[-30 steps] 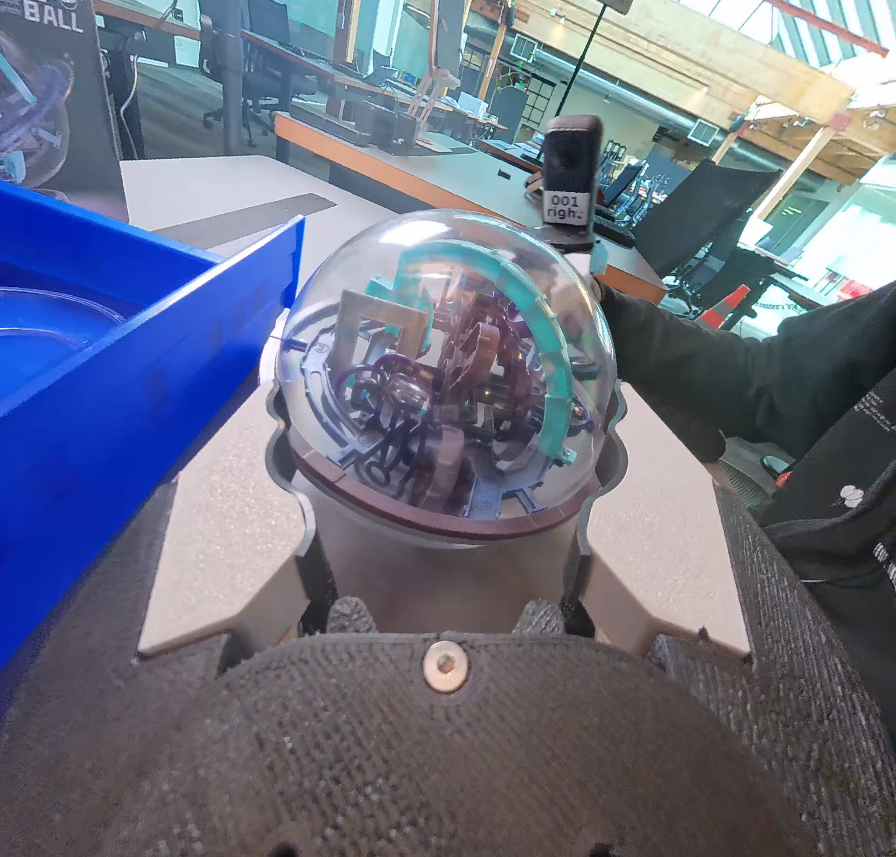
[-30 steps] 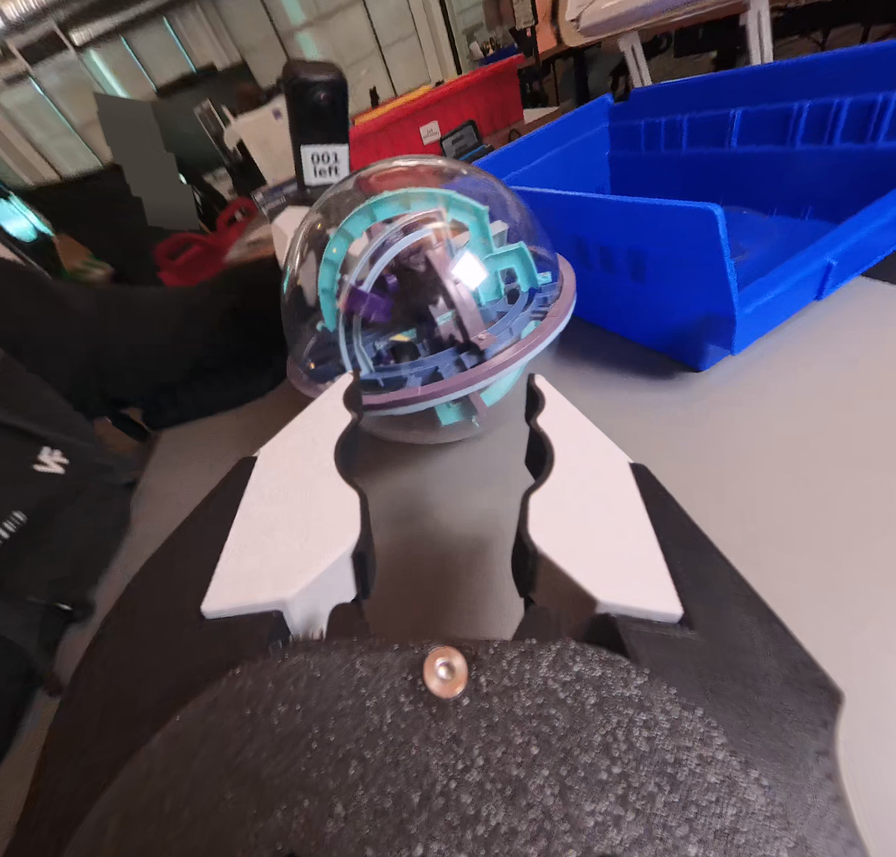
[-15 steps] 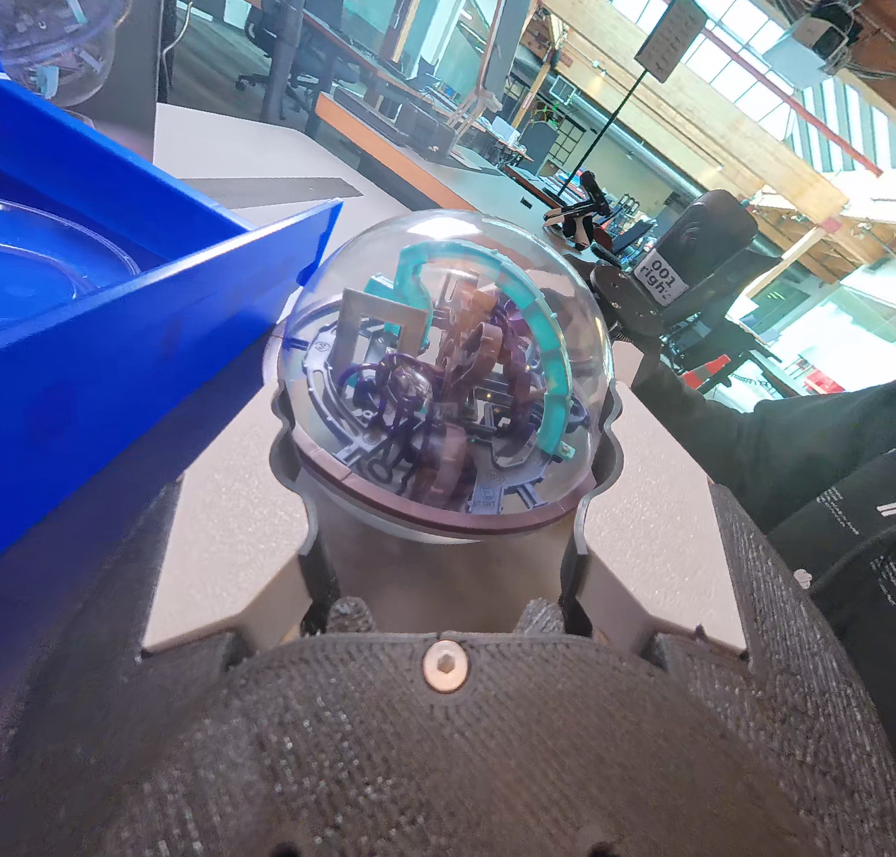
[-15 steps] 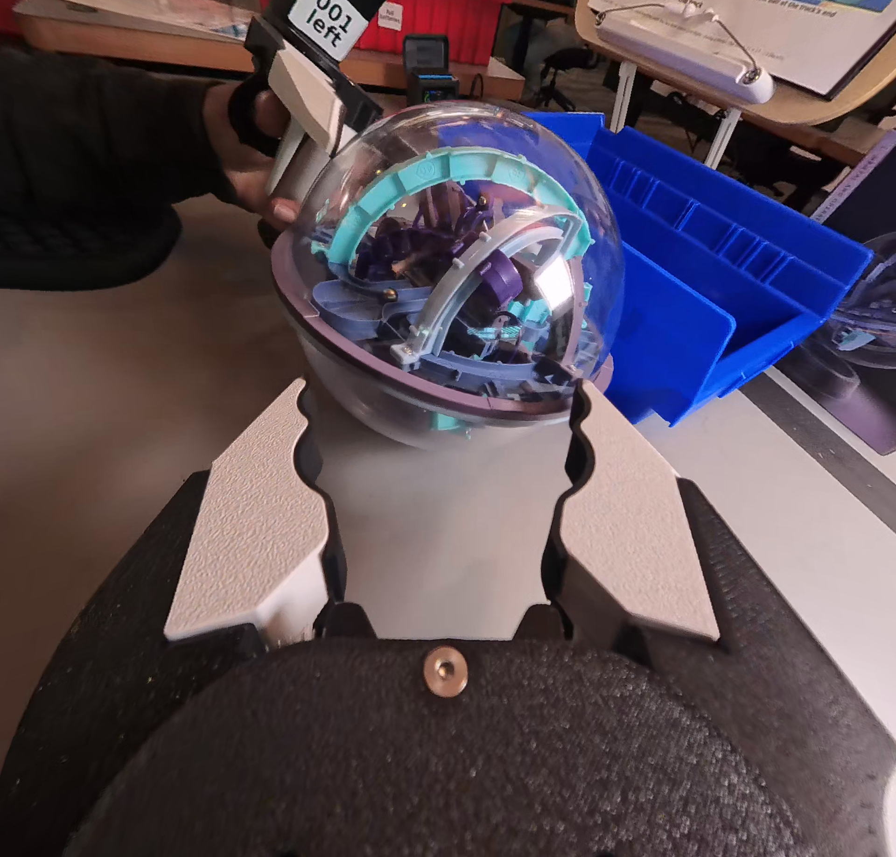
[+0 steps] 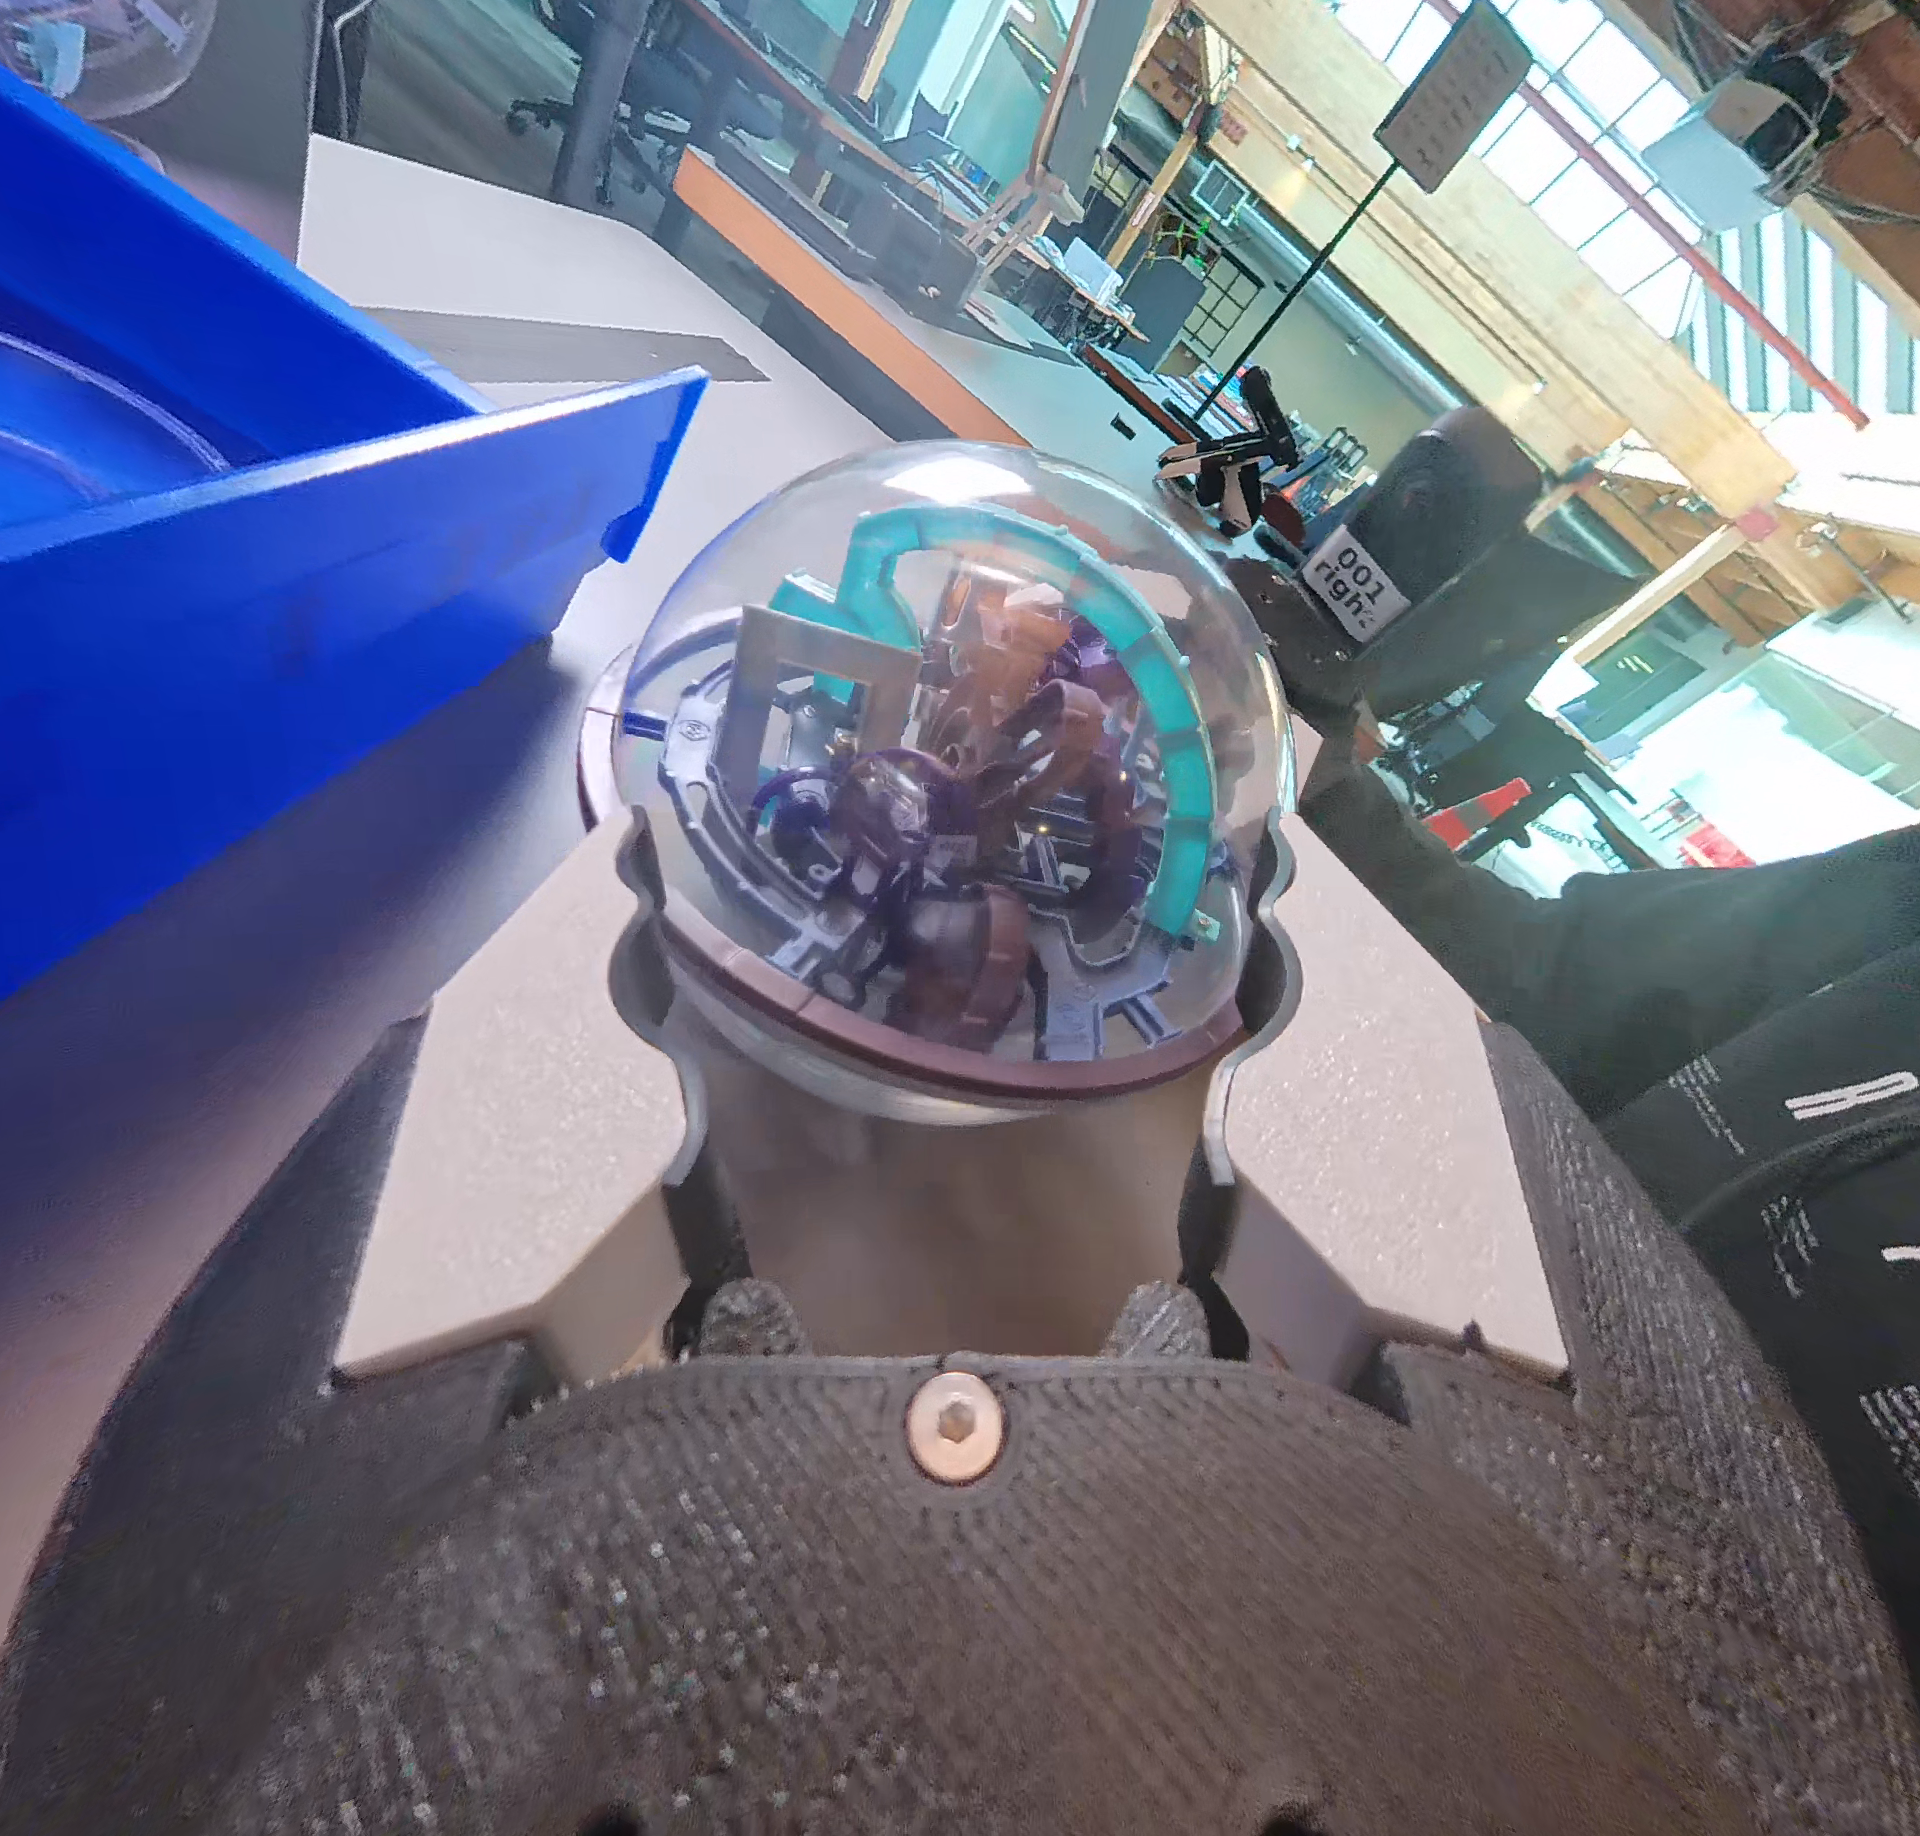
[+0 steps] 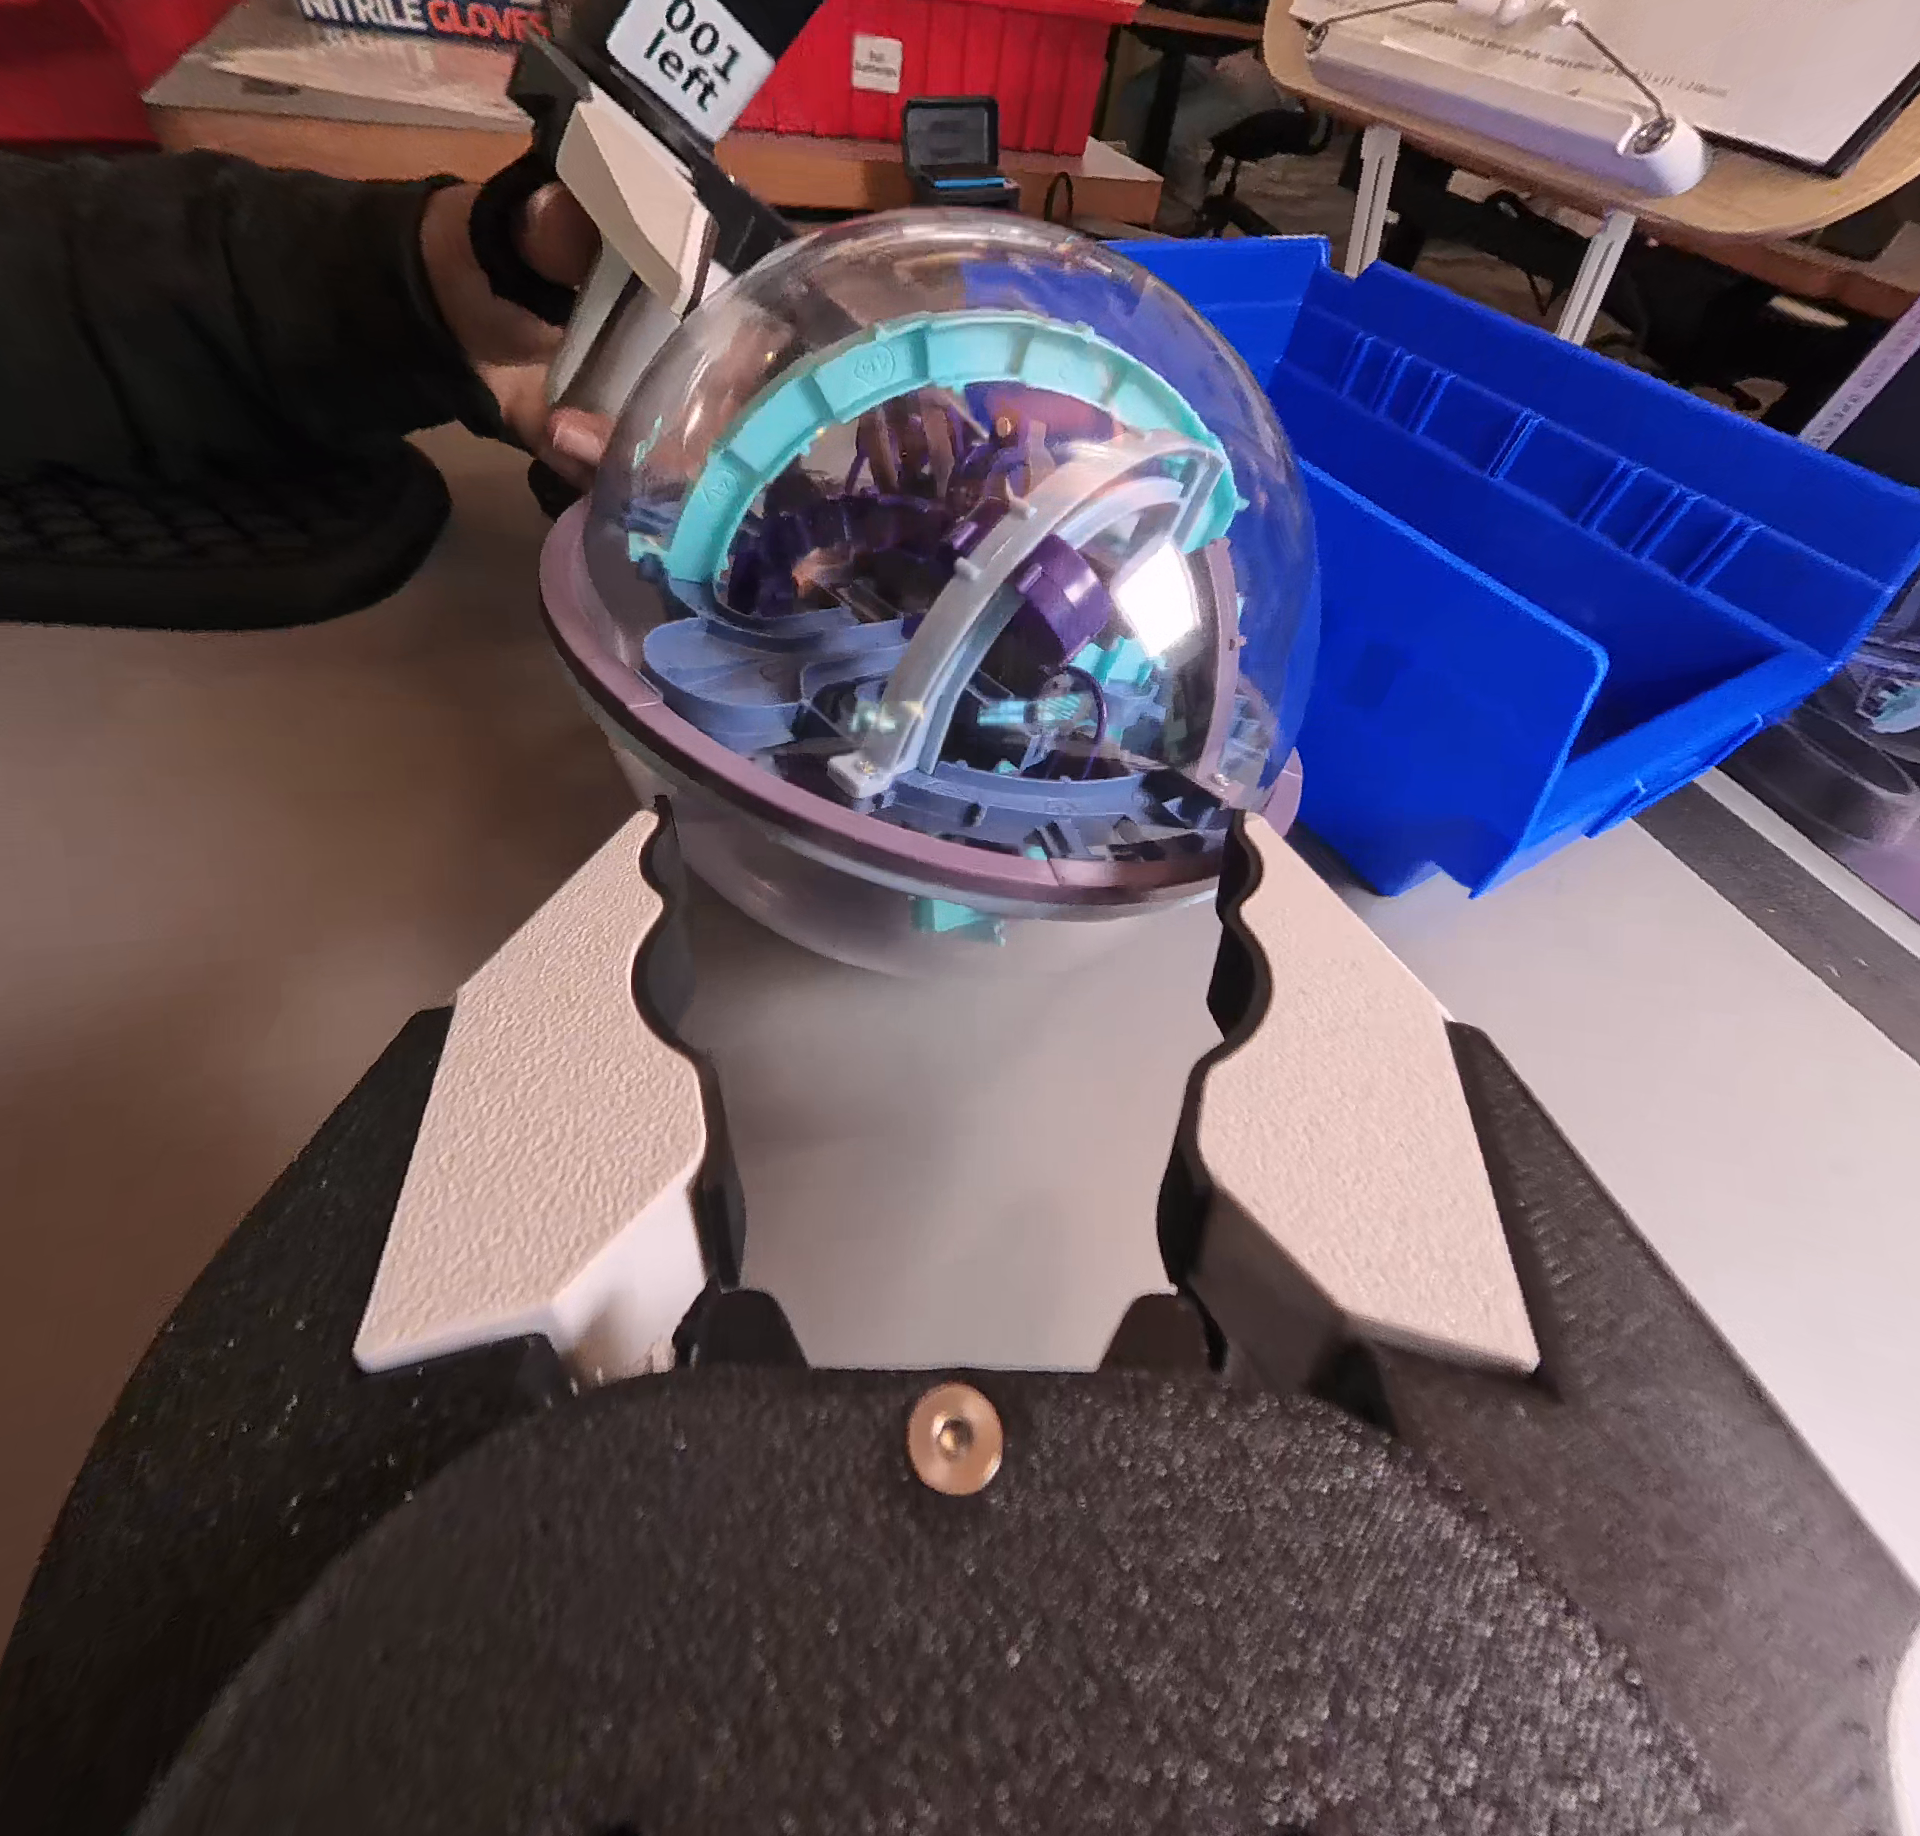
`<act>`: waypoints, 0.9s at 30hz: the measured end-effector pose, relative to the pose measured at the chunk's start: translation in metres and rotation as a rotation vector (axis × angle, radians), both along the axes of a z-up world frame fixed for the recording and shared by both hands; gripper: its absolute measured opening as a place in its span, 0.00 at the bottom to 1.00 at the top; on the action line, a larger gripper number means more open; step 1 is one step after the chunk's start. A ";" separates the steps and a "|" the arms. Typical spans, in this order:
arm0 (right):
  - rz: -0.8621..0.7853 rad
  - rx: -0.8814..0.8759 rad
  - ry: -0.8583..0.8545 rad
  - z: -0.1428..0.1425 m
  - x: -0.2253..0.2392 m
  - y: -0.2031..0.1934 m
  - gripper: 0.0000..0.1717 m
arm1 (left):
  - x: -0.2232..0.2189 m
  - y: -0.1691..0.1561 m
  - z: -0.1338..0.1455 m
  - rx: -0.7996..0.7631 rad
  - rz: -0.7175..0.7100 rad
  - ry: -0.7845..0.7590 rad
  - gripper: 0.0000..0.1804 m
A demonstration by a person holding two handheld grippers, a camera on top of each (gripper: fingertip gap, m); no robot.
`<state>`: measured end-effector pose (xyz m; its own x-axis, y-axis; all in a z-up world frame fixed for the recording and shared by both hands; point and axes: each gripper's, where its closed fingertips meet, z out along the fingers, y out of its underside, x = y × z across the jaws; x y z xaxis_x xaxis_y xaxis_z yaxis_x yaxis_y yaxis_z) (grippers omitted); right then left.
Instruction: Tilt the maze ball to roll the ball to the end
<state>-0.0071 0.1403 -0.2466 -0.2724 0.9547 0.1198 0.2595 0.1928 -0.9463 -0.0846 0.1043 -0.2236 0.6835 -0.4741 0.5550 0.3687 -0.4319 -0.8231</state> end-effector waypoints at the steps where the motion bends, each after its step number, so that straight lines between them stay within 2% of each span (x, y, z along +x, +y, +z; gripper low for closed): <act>1: 0.015 0.005 -0.006 -0.002 0.002 0.000 0.59 | 0.001 -0.003 0.001 0.008 -0.003 0.010 0.60; 5: 0.070 0.040 -0.026 -0.009 0.010 -0.002 0.58 | 0.004 -0.014 0.003 0.031 -0.038 0.049 0.51; 8: 0.085 0.059 -0.033 -0.011 0.013 -0.001 0.58 | 0.005 -0.025 0.001 0.052 -0.111 0.132 0.47; 9: 0.081 0.065 -0.036 -0.011 0.014 0.001 0.57 | 0.005 -0.028 0.003 0.077 -0.138 0.159 0.48; 12: 0.070 0.054 -0.026 -0.010 0.014 0.006 0.56 | -0.001 -0.020 0.017 0.208 -0.142 0.211 0.64; 14: 0.056 0.037 -0.018 -0.009 0.012 0.010 0.55 | 0.002 -0.010 0.023 0.273 -0.161 0.225 0.67; 18: 0.028 0.016 -0.022 -0.011 0.012 0.017 0.51 | 0.017 0.007 0.010 0.251 -0.189 0.269 0.71; 19: 0.027 0.010 -0.031 -0.012 0.013 0.017 0.51 | 0.018 0.007 0.008 0.250 -0.181 0.299 0.69; 24: 0.036 0.015 -0.107 -0.022 0.018 0.015 0.49 | 0.021 -0.011 0.002 0.204 -0.142 0.482 0.68; 27: -0.033 0.063 -0.153 -0.028 0.020 0.028 0.46 | 0.023 -0.024 -0.003 0.193 -0.129 0.591 0.68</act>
